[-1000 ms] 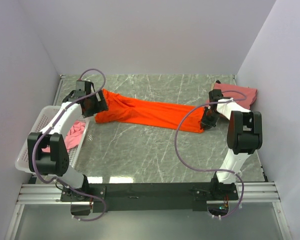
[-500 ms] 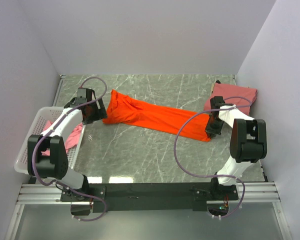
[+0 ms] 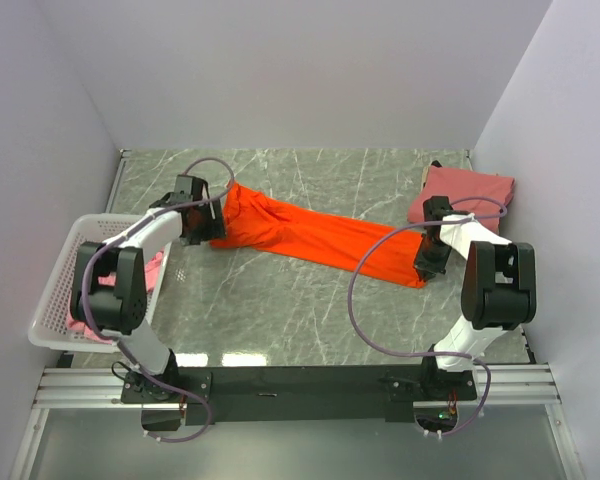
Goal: Fold and stack the t-shirts
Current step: Fold the tshirt
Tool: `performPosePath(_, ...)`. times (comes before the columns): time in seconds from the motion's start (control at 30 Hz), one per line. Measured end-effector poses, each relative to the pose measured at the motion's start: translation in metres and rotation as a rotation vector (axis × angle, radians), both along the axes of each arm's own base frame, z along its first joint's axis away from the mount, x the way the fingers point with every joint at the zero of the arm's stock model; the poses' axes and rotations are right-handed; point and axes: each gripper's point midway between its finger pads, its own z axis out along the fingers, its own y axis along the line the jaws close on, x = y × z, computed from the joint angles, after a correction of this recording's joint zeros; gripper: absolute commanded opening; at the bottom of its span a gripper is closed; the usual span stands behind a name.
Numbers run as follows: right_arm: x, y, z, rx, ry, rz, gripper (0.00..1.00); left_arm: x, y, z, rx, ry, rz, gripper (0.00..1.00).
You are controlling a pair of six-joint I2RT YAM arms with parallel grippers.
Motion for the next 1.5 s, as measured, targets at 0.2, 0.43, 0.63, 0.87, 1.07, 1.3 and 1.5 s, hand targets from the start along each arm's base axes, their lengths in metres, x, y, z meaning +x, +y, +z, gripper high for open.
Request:
performPosePath(0.2, 0.000, 0.000, 0.000, 0.001, -0.001, 0.000, 0.00, 0.023, -0.001, -0.006, 0.012, -0.015, -0.005, 0.64)
performPosePath(0.43, 0.000, 0.000, 0.000, 0.001, -0.001, 0.000, 0.00, 0.027, -0.004, -0.013, 0.016, -0.009, -0.018, 0.52)
performPosePath(0.63, 0.000, 0.000, 0.000, 0.002, 0.000, -0.001, 0.00, 0.028, -0.010, -0.018, 0.015, -0.006, -0.038, 0.41)
performPosePath(0.87, 0.000, 0.000, 0.000, 0.004, -0.001, -0.001, 0.00, 0.027, -0.017, -0.021, 0.004, 0.000, -0.055, 0.28)
performPosePath(1.07, 0.000, 0.000, 0.000, 0.004, -0.001, -0.001, 0.00, 0.026, -0.020, -0.027, 0.002, 0.013, -0.069, 0.02)
performPosePath(1.3, 0.000, 0.000, 0.000, 0.004, -0.001, -0.001, 0.00, 0.025, -0.021, -0.033, 0.006, 0.030, -0.073, 0.00)
performPosePath(1.5, 0.000, 0.000, 0.000, 0.002, -0.001, -0.002, 0.00, 0.039, -0.017, -0.019, 0.037, 0.003, -0.075, 0.00)
